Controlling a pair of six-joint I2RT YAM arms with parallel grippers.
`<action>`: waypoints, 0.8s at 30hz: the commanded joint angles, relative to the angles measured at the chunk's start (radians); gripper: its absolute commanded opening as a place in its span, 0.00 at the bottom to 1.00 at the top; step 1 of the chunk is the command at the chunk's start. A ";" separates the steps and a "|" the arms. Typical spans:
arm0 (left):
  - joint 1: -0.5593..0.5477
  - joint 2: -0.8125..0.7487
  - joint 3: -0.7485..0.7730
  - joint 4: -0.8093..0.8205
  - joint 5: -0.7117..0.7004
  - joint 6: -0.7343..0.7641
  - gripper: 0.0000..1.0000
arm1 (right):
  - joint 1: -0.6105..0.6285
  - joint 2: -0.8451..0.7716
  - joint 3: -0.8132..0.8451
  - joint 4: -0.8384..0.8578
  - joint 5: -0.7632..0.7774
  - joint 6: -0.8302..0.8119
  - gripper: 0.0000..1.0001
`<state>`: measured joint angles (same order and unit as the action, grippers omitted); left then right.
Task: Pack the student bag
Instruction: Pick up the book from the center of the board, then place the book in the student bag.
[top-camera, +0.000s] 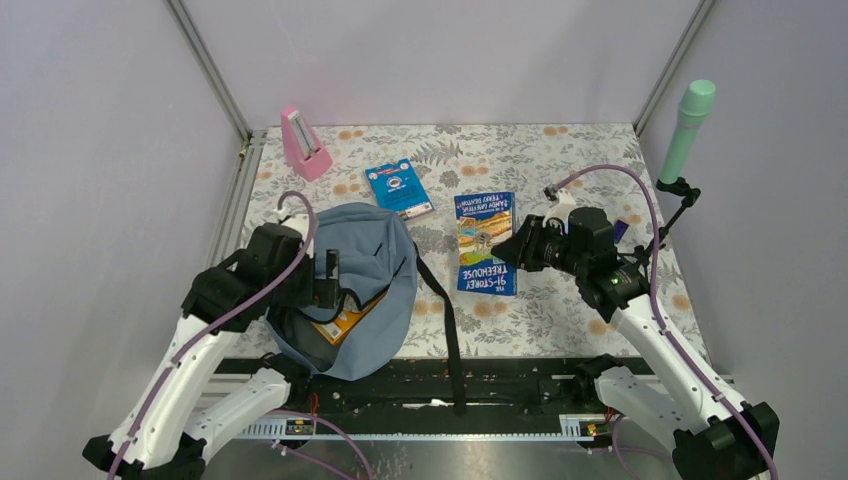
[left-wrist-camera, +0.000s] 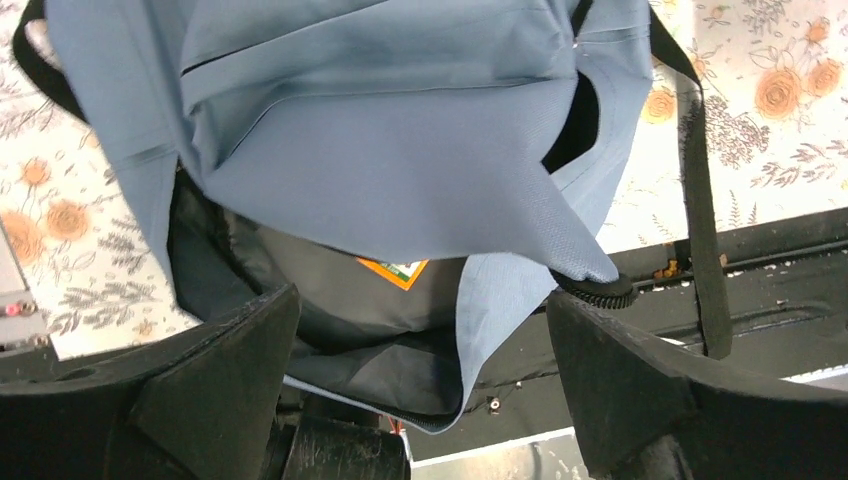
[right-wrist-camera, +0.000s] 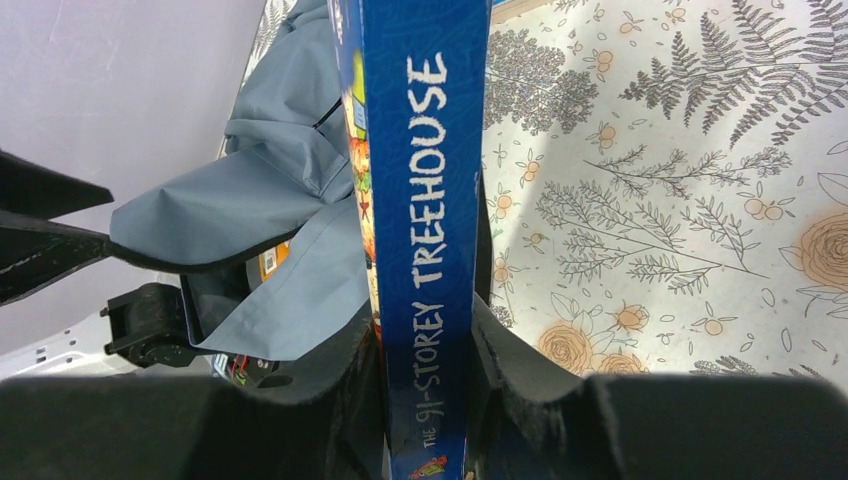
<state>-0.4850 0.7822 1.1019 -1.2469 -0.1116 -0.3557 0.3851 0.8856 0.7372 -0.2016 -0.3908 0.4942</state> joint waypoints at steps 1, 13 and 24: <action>0.002 0.051 -0.015 0.129 0.126 0.114 0.98 | 0.001 -0.014 0.016 0.085 -0.060 0.000 0.00; 0.000 0.108 -0.083 0.275 0.178 0.199 0.86 | 0.001 -0.029 0.016 0.069 -0.070 -0.026 0.00; -0.007 0.194 -0.106 0.394 0.270 0.234 0.42 | 0.000 -0.025 0.041 0.023 -0.127 -0.051 0.00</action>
<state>-0.4854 0.9604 1.0035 -0.9619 0.1104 -0.1493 0.3851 0.8852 0.7341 -0.2081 -0.4652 0.4702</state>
